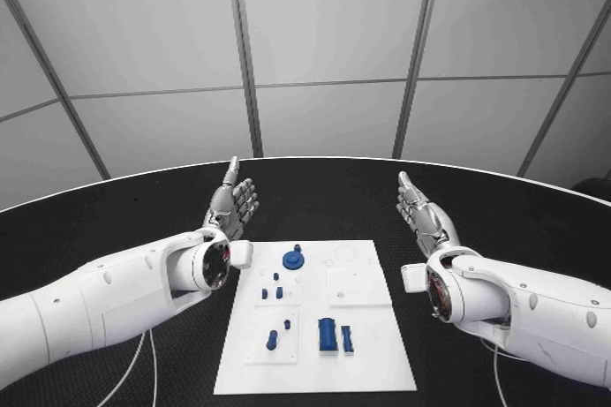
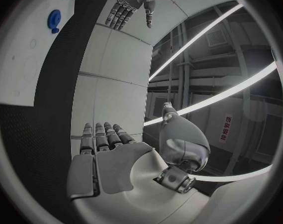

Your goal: Assemble the parts on the task board

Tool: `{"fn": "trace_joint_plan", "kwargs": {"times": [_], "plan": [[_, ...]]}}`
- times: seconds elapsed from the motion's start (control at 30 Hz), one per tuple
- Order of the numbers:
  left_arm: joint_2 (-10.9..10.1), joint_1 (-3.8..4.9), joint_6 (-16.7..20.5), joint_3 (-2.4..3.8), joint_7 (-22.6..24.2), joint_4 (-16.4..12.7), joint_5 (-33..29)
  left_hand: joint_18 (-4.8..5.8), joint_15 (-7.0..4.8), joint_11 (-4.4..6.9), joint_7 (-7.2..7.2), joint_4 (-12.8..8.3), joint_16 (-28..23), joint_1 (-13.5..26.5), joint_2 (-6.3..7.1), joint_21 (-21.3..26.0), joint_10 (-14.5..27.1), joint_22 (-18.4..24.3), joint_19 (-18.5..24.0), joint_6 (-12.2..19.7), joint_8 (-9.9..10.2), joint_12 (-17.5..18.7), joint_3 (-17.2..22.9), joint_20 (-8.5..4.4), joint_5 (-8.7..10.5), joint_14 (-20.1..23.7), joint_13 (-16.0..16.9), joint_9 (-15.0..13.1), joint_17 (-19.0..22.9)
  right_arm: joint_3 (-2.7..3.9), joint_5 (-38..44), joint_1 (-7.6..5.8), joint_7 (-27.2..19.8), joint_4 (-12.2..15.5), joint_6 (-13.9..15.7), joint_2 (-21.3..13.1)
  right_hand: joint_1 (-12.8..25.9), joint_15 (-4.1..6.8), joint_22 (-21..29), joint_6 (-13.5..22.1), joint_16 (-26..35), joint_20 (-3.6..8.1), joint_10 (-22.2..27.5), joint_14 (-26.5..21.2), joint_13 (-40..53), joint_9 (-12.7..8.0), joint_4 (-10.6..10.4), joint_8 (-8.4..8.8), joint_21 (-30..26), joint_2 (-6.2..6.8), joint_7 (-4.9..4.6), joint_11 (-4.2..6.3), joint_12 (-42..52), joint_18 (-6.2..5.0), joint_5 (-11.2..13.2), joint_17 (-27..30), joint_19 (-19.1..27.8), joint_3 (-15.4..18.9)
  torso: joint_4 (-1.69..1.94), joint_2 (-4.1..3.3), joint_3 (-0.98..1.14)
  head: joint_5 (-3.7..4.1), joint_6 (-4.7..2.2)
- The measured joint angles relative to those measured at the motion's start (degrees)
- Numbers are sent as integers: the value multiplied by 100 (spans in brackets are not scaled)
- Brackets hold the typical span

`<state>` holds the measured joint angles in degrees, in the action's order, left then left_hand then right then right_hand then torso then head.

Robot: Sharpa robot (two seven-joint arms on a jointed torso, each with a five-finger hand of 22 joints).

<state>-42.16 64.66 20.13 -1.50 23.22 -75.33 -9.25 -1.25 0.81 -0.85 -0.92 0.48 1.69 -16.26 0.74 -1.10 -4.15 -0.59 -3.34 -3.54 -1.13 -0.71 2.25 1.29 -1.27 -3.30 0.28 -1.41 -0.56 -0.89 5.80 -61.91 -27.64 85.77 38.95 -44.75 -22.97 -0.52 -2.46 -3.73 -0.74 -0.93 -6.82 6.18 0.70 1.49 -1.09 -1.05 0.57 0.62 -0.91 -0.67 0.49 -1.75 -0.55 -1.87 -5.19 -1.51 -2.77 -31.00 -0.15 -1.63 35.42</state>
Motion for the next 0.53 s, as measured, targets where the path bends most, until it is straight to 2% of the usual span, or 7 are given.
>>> {"fn": "trace_joint_plan", "kwargs": {"times": [0.03, 0.07, 0.17, 0.2, 0.37, 0.43, 0.53], "plan": [[-19, -34, 157, 12, 50, -103, 69, 0, -12, 10, 14, -7, -26, 253, -12, 25, 67, 10, 49, 54, 24, 5, -37, -23, 14, 51, -3, 24, 8, 19, -111, 35, -45, 83, 101, 1, 356, 7, 38, 56, 0, 12, 108, -96, -10, -22, 18, 21, -16, -11, 14, 12, 0, 11, 0, 29, 85, 18, 38, -2, 2, 30, -20], [-39, -67, 319, 24, 101, -209, 139, 0, -27, 19, 27, -25, -43, 455, -22, 33, 117, 16, 78, 102, 40, 5, -53, -53, 39, 89, -5, 41, 16, 34, -213, 67, -84, 158, 192, 2, 644, 13, 69, 105, 0, 24, 190, -173, -18, -41, 34, 22, -25, -19, 24, 16, 0, 72, 0, 53, 150, 34, 86, -5, 4, 65, -43], [-105, -181, 874, 63, 270, -567, 372, -1, -49, 65, 62, -34, -90, 943, -45, 62, 225, 28, 174, 200, 44, 28, -108, -91, 66, 188, -11, 81, 30, 72, -467, 143, -177, 342, 419, 5, 1322, 31, 142, 205, 27, 62, 393, -355, -40, -87, 71, 50, -25, -37, 61, 37, 0, 90, 23, 108, 294, 71, 181, -12, 10, 128, -82], [-123, -215, 1042, 75, 319, -674, 441, -1, -49, 59, 62, -40, -104, 1045, -48, 63, 258, 31, 194, 200, 66, 33, -119, -103, 66, 188, -12, 89, 33, 80, -517, 157, -194, 376, 463, 6, 1467, 32, 158, 223, 27, 68, 439, -396, -42, -95, 77, 65, -25, -39, 62, 45, -3, 89, 23, 120, 326, 77, 199, -13, 10, 136, -88], [-206, -366, 1873, 123, 537, -1175, 751, -1, -63, 65, 83, -48, -126, 1371, -64, 63, 323, 44, 243, 262, 67, 33, -153, -119, 93, 243, -18, 114, 41, 89, -580, 175, -215, 419, 517, 6, 1936, 35, 206, 273, 27, 82, 562, -494, -54, -124, 93, 66, -25, -52, 73, 65, -22, 90, 23, 157, 417, 93, 251, -16, 14, 159, -103], [-225, -400, 2083, 134, 587, -1292, 822, 87, -79, 86, 93, -47, -152, 1581, -72, 90, 385, 49, 309, 332, 93, 33, -202, -130, 94, 300, -20, 124, 45, 89, -580, 175, -215, 419, 517, 6, 2033, 54, 217, 294, 51, 82, 563, -517, -57, -128, 94, 66, -25, -48, 93, 63, -22, 90, 23, 164, 417, 94, 261, -16, 14, 162, -104], [-246, -438, 2320, 146, 640, -1421, 900, 87, -79, 86, 93, -47, -152, 1587, -74, 90, 385, 53, 311, 332, 94, 33, -202, -132, 94, 300, -23, 132, 48, 89, -580, 175, -215, 419, 517, 6, 2253, 56, 232, 354, 54, 92, 658, -594, -61, -139, 117, 66, -25, -59, 93, 72, -22, 89, 23, 178, 488, 117, 269, -18, 15, 163, -104]]}}
